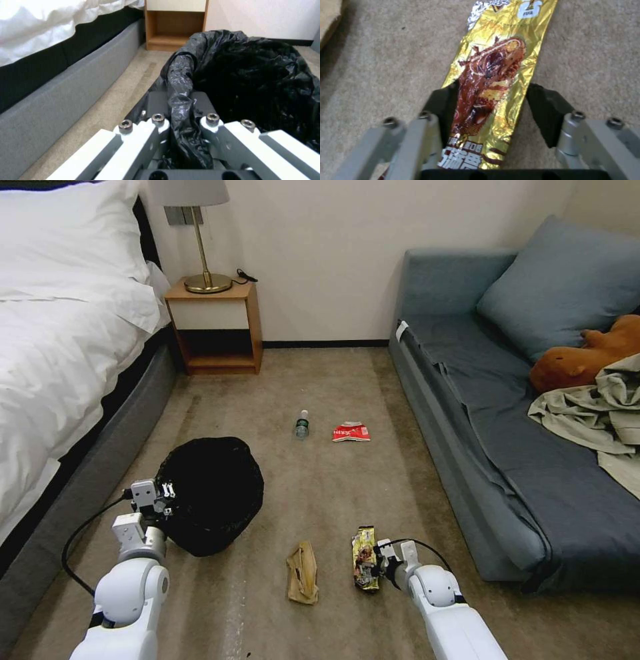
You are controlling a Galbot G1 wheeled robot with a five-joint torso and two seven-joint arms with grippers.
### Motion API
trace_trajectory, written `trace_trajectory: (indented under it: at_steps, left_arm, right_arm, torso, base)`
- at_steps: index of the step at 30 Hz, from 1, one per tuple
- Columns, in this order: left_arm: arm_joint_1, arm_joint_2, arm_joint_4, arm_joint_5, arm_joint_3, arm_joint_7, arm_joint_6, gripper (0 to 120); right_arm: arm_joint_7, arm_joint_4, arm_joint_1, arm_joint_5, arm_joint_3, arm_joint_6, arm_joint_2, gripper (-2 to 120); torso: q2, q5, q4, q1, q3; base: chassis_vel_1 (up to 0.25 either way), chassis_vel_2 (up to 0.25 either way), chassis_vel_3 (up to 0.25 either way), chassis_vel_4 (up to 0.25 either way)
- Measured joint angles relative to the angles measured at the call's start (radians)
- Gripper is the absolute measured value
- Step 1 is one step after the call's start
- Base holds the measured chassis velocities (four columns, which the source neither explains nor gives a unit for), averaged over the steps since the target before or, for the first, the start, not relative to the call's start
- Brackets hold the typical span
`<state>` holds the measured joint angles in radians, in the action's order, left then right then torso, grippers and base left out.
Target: Pick up the trash bin, then pick up the garbage on the floor and place it into the trash bin.
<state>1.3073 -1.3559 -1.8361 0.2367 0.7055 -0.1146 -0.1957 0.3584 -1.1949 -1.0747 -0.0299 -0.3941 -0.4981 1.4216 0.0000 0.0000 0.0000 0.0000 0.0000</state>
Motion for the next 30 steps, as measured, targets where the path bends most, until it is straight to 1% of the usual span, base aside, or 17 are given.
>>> trace_trajectory:
  at_steps: [1, 2, 5, 6, 8, 9, 10, 11, 12, 13, 18, 24, 26, 27, 28, 29, 30]
  left_arm:
    - [0.0, 0.0, 0.0, 0.0, 0.0, 0.001, 0.0, 5]
    - [0.0, 0.0, 0.0, 0.0, 0.0, 0.001, 0.0, 5]
    - [0.002, 0.0, -0.001, 0.0, 0.001, 0.001, 0.0, 5]
    - [0.002, 0.0, -0.001, 0.0, 0.001, 0.001, 0.0, 5]
    - [0.003, 0.0, -0.005, 0.0, 0.002, 0.001, 0.0, 5]
    - [0.003, 0.0, -0.005, 0.0, 0.002, 0.001, 0.0, 5]
    - [0.004, 0.001, -0.007, 0.0, 0.003, 0.001, 0.0, 5]
    - [0.004, 0.001, -0.007, 0.0, 0.003, 0.001, 0.0, 5]
    - [0.005, 0.001, -0.008, 0.0, 0.004, 0.001, 0.0, 5]
    - [0.005, 0.001, -0.009, 0.0, 0.004, 0.001, 0.0, 5]
    - [0.007, 0.0, -0.01, 0.0, 0.003, 0.001, 0.0, 5]
    - [0.007, 0.003, -0.012, 0.0, 0.0, 0.001, 0.0, 5]
    - [0.006, 0.007, -0.015, 0.002, -0.001, 0.001, 0.0, 5]
    - [0.006, 0.007, -0.015, 0.002, -0.001, 0.001, 0.0, 5]
    - [0.006, 0.008, -0.015, 0.002, -0.001, 0.001, 0.0, 5]
    - [0.006, 0.009, -0.016, 0.002, -0.003, 0.001, 0.0, 5]
    - [0.006, 0.01, -0.016, 0.003, -0.004, 0.001, 0.0, 5]
  right_arm:
    - [0.0, 0.0, -0.001, 0.0, -0.001, 0.001, 0.0, 48]
    - [0.0, 0.0, -0.001, 0.0, -0.001, 0.001, 0.0, 48]
    - [0.0, 0.002, -0.004, 0.001, -0.003, 0.008, -0.002, 31]
    - [0.0, 0.002, -0.004, 0.001, -0.003, 0.008, -0.002, 31]
    - [0.0, 0.002, -0.005, 0.001, -0.005, 0.011, -0.003, 20]
    - [0.0, 0.002, -0.005, 0.001, -0.005, 0.011, -0.003, 20]
    - [0.001, 0.002, -0.006, 0.001, -0.005, 0.012, -0.003, 13]
    - [0.001, 0.002, -0.006, 0.001, -0.005, 0.012, -0.003, 13]
    - [0.001, 0.002, -0.007, 0.001, -0.006, 0.013, -0.003, 8]
    - [0.002, 0.002, -0.008, 0.001, -0.007, 0.015, -0.004, 1]
    - [0.002, 0.004, -0.009, 0.001, -0.014, 0.018, -0.004, 0]
    - [-0.008, -0.029, -0.009, -0.009, -0.06, 0.058, -0.018, 0]
    - [-0.016, -0.103, -0.002, -0.018, -0.101, 0.087, -0.035, 0]
    - [-0.016, -0.103, -0.002, -0.018, -0.101, 0.087, -0.035, 0]
    - [-0.02, -0.145, 0.004, -0.021, -0.118, 0.094, -0.042, 0]
    - [-0.029, -0.215, 0.011, -0.025, -0.137, 0.112, -0.054, 0]
    - [-0.033, -0.249, 0.014, -0.027, -0.143, 0.122, -0.06, 0]
  torso:
    - [0.0, 0.0, 0.0, 0.0, 0.0]
    - [0.0, 0.0, 0.0, 0.0, 0.0]
    - [0.0, 0.0, 0.0, 0.0, 0.0]
    - [0.0, 0.0, 0.0, 0.0, 0.0]
    - [0.0, 0.0001, 0.0, 0.0, 0.0]
    - [0.0, 0.0001, 0.0, 0.0, 0.0]
    - [0.0, 0.0, 0.0, 0.0, 0.0]
    - [0.0, 0.0, 0.0, 0.0, 0.0]
    - [0.0, 0.0001, 0.0, 0.0, 0.0]
    - [0.0, 0.0, 0.0, 0.0, 0.0]
    - [0.0, 0.0001, 0.0001, 0.0, 0.0]
    - [0.0, 0.0002, 0.0, 0.0, 0.0]
    - [0.0, 0.0004, -0.0001, 0.0, 0.0]
    - [0.0, 0.0004, -0.0001, 0.0, 0.0]
    - [0.0, 0.0001, -0.0001, 0.0, 0.0]
    - [0.0, -0.0001, 0.0, 0.0, 0.0]
    - [0.0, 0.0003, -0.0001, 0.0, 0.0]
  base:
    - [0.0, 0.0, 0.0, 0.0]
    - [0.0, 0.0, 0.0, 0.0]
    - [0.0, 0.0, 0.0, 0.0]
    - [0.0, 0.0, 0.0, 0.0]
    - [0.0, 0.0, 0.0, 0.0]
    - [0.0, 0.0, 0.0, 0.0]
    - [0.0, 0.0, 0.0, 0.0]
    - [0.0, 0.0, 0.0, 0.0]
    - [0.0, 0.0, 0.0, 0.0]
    - [0.0, 0.0, 0.0, 0.0]
    - [0.0, 0.0, 0.0, 0.0]
    - [0.0, 0.0, 0.0, 0.0]
    - [0.0, 0.0, 0.0, 0.0]
    - [0.0, 0.0, 0.0, 0.0]
    - [0.0, 0.0, 0.0, 0.0]
    - [0.0, 0.0, 0.0, 0.0]
    - [0.0, 0.0, 0.0, 0.0]
